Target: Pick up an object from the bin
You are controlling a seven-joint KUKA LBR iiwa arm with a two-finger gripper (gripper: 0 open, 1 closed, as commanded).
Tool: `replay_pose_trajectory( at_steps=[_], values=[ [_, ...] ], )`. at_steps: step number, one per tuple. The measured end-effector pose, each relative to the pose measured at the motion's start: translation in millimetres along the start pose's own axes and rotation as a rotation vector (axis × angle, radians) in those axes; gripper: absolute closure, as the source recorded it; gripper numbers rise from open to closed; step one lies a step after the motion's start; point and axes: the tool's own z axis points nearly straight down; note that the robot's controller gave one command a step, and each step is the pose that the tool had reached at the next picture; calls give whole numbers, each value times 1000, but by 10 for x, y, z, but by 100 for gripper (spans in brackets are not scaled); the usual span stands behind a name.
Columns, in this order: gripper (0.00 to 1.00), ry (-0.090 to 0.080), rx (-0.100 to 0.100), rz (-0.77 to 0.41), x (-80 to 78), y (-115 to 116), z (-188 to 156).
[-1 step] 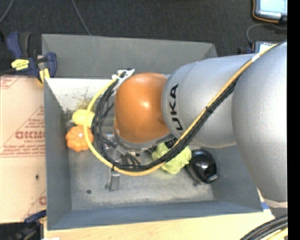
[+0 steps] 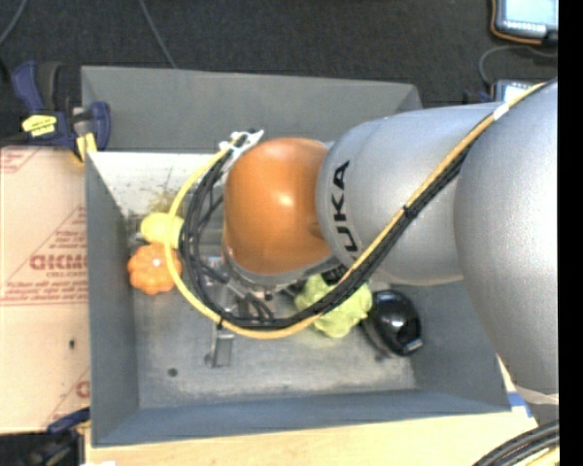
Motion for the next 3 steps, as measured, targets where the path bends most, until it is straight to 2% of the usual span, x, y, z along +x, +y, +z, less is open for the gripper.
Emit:
replay_pose_trajectory(
  at_steps=[1,2,3],
  values=[
    [0,-2,-1,45,-50,-29,123],
    [0,0,0,89,-111,-466,360],
    [0,0,6,6,-19,-675,439]
  ],
)
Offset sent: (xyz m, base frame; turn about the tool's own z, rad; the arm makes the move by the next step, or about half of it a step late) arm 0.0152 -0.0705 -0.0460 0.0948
